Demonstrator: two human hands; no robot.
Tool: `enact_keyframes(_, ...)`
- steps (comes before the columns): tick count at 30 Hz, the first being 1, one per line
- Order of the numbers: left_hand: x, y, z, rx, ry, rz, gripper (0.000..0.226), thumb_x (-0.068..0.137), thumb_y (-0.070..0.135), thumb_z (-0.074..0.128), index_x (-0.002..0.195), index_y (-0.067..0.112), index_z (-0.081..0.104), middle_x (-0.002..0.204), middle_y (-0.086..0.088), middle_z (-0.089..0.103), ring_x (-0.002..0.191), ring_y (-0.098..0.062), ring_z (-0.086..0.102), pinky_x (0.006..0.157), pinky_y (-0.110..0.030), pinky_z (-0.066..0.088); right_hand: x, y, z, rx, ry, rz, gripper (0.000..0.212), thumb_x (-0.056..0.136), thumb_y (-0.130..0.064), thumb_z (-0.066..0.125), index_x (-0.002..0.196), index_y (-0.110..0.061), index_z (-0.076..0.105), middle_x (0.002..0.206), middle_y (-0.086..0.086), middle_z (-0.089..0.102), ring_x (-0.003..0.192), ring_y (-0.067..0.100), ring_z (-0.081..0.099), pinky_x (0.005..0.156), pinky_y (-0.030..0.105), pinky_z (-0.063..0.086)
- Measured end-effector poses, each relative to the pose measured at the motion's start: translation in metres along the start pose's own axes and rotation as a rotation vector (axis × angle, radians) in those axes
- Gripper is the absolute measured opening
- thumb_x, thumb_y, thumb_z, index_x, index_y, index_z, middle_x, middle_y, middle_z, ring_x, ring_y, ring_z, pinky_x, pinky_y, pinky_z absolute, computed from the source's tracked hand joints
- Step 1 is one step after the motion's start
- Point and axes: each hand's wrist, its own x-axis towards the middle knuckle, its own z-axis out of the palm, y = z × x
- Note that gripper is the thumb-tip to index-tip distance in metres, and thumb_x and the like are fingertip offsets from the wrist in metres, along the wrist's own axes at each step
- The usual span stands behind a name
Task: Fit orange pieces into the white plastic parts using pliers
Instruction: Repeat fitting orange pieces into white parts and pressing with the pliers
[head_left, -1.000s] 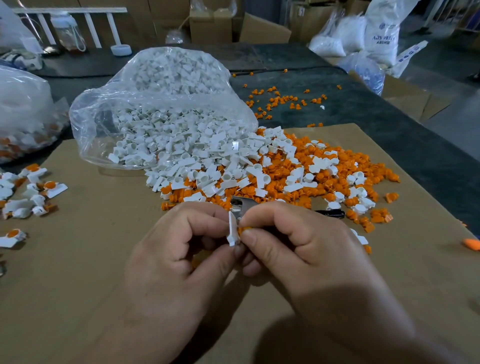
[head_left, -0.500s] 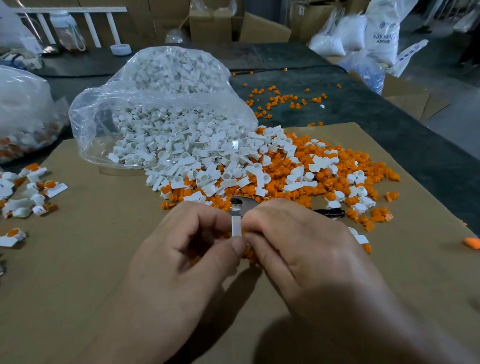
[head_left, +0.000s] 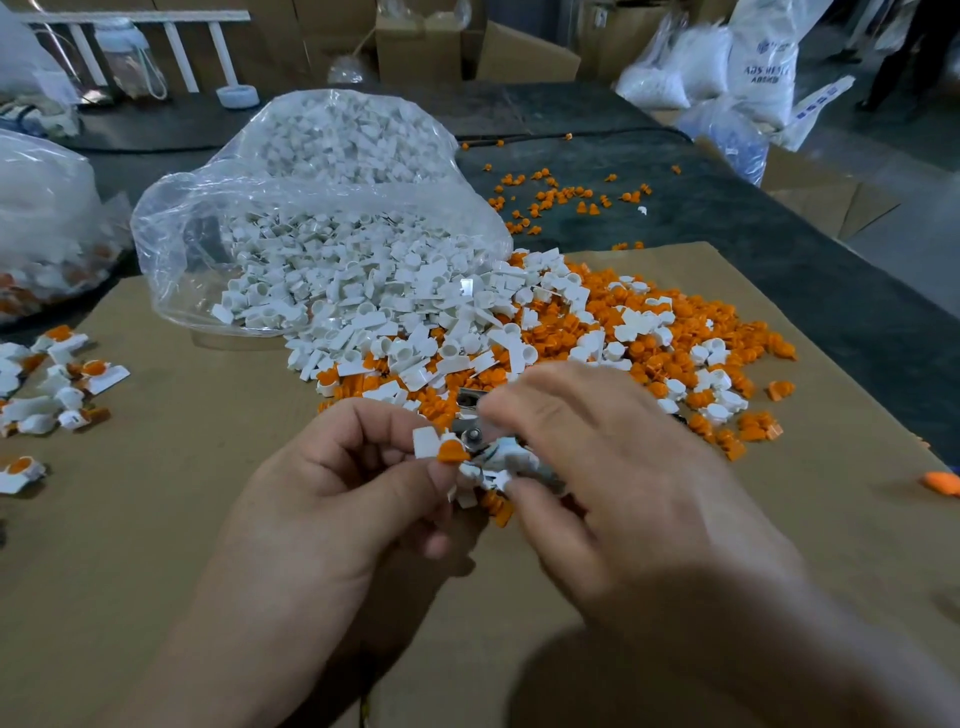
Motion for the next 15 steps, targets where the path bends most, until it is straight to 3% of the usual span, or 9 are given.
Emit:
enact_keyframes(3, 0.004, 0.002, -0.01, 0.002, 0.05, -0.056, 0.043, 0.05, 0.036, 0.093, 0.081, 0.016, 0.072, 0.062, -0.011, 0.064, 0.049, -0.02, 0.059, 0.046, -0.026, 0.049, -0.004, 0.021, -0.012, -0.308, -0.249, 0.141, 0.056, 0.084, -0.047, 0.042, 0.136, -0.034, 0.028, 0.132, -0.007, 0.041, 0.118, 0.018, 0.038, 0.099, 0.041, 0.039)
enact_keyframes(5, 0.006, 0.003, -0.014, 0.001, 0.06, -0.07, 0.05, 0.046, 0.042, 0.095, 0.082, 0.017, 0.072, 0.062, -0.011, 0.064, 0.049, -0.018, 0.06, 0.046, -0.025, 0.049, -0.009, 0.031, -0.015, -0.367, -0.354, 0.193, 0.062, 0.085, -0.059, 0.036, 0.139, -0.039, 0.014, 0.136, -0.011, 0.032, 0.121, 0.015, 0.029, 0.104, 0.038, 0.031)
enact_keyframes(9, 0.006, 0.002, -0.012, 0.018, 0.048, -0.085, 0.032, 0.055, 0.034, 0.085, 0.08, 0.019, 0.072, 0.06, -0.009, 0.063, 0.049, -0.017, 0.059, 0.044, -0.024, 0.048, -0.011, 0.04, -0.013, -0.39, -0.374, 0.178, 0.065, 0.084, -0.065, 0.035, 0.14, -0.04, 0.014, 0.134, -0.013, 0.034, 0.118, 0.013, 0.031, 0.099, 0.035, 0.031)
enact_keyframes(15, 0.006, 0.004, -0.011, -0.006, 0.043, -0.117, 0.031, 0.053, 0.033, 0.084, 0.078, 0.018, 0.072, 0.06, -0.01, 0.063, 0.048, -0.016, 0.058, 0.043, -0.023, 0.048, -0.005, 0.048, -0.011, -0.389, -0.393, 0.157, 0.078, 0.071, -0.08, 0.02, 0.139, -0.04, 0.019, 0.132, -0.017, 0.043, 0.118, 0.01, 0.038, 0.098, 0.038, 0.029)
